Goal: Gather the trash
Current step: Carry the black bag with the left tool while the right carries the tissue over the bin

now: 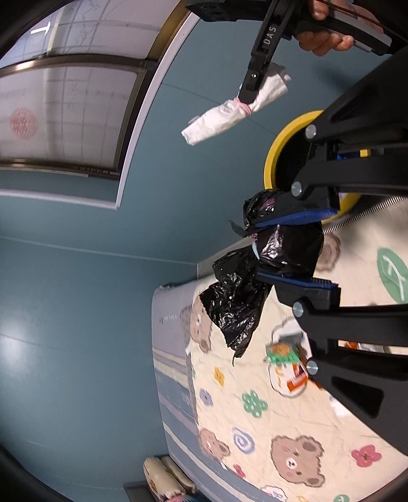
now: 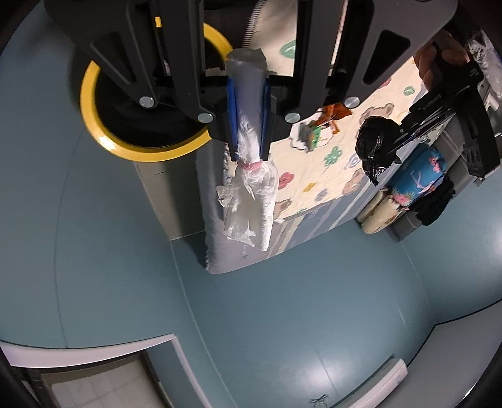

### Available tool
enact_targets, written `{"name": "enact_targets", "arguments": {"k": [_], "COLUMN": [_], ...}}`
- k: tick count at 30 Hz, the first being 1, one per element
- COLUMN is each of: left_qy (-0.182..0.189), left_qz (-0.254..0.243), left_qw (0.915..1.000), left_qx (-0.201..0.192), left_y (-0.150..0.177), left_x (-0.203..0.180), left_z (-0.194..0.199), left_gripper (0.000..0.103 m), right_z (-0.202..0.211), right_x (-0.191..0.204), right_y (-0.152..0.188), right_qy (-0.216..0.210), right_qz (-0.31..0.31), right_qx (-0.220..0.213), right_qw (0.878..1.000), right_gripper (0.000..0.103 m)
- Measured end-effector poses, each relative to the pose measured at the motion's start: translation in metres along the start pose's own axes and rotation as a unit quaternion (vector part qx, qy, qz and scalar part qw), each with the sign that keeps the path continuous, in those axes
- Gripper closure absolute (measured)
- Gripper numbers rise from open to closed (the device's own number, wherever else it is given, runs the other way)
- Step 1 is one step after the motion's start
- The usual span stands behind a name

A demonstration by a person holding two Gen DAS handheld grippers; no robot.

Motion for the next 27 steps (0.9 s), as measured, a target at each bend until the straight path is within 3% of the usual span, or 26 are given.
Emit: {"name": "enact_targets", "arguments": {"k": [12,27], "left_qy": [0.042,0.064], "left_qz": [-0.010,0.023], "left_qw": [0.9987,0.9924], "left_qx": [0.026,0.102], "left_y": [0.004,0.041], "left_x": [-0.034,-0.036], "left_z": [-0.072,-0.165], "left_gripper": [0.076,0.076], "right_z": [-0.035,-0.096], "right_x": [-0.033,-0.067], "right_y": [0.007,0.036], "right_qy": [0.059,0.080], "right_qz": [-0.010,-0.029], "right_qx": [0.005,0.061], "right_qw": [0.998,0.994], "right_gripper": [0.090,0.090]}}
Point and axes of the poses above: each gripper's, at about its wrist camera, not at the fingertips, and z roughly against the way its jaws point, x to its left, y to its underside, the point moved 2 cm from there along -z, roughly the way its jaws point, and after that the axes turned 15 degrees about y, right-handed, at the moved point
